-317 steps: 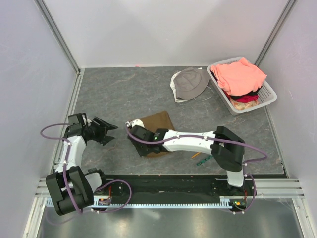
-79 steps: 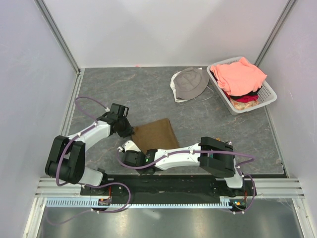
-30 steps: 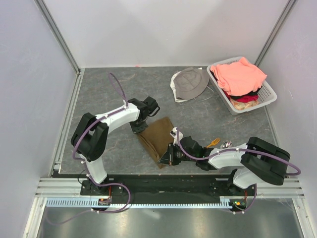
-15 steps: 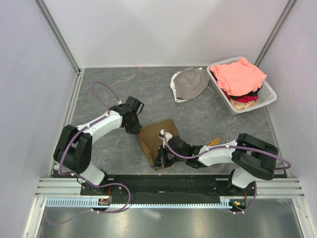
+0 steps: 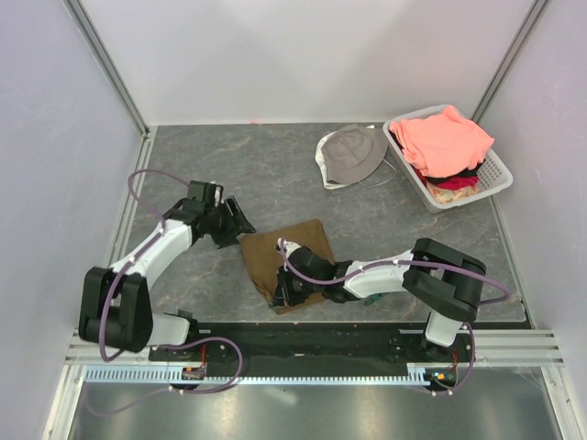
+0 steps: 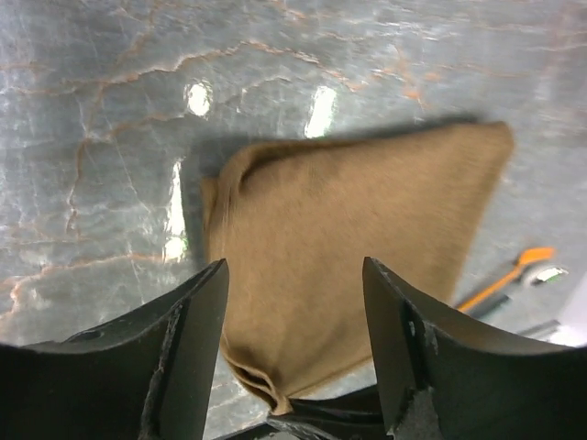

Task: Fold the napkin into a case and place the utensils inside
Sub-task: Fold the lower triangle-folded napkin at the center of the board.

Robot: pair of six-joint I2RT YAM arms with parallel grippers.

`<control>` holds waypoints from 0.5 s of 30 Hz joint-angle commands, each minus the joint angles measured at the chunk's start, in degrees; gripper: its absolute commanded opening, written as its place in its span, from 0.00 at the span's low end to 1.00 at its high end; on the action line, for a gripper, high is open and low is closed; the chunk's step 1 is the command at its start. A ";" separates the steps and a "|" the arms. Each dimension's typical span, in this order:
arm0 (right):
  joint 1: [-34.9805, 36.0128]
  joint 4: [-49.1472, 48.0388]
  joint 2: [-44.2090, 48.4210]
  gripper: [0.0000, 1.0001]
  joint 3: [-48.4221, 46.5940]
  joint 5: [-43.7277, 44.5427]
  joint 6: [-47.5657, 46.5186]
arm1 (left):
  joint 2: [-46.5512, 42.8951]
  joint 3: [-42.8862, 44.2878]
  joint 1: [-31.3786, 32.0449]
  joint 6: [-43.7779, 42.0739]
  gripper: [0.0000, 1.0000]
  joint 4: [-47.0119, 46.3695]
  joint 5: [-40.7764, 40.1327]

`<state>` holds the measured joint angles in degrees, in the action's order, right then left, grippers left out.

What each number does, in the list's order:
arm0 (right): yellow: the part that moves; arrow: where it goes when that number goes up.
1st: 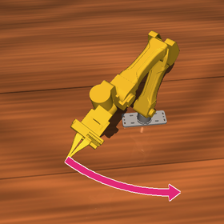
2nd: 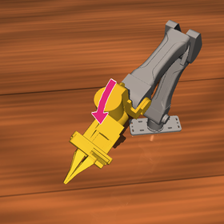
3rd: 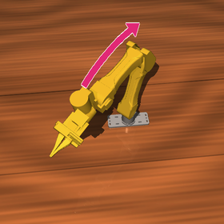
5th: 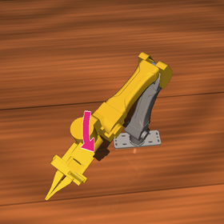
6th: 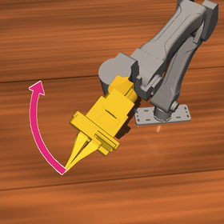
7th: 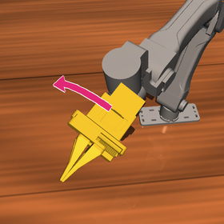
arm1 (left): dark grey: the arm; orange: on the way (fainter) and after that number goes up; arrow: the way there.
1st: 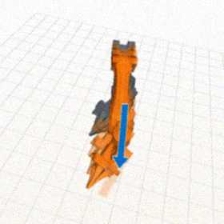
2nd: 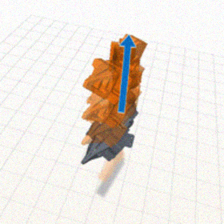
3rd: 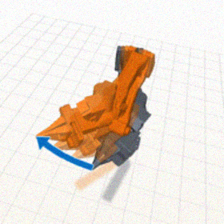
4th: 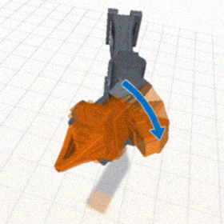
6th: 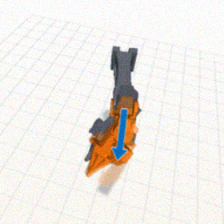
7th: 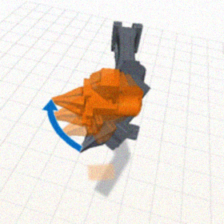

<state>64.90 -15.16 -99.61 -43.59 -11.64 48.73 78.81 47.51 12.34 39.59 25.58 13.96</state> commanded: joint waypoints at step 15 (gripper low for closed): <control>0.57 6.98 6.19 0.00 -7.82 2.23 -1.80 | -12.01 -19.47 -6.36 11.73 0.70 -10.55 13.02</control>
<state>65.14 -9.08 -96.16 -49.04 -10.55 47.92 65.14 28.93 6.94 46.61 19.97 22.92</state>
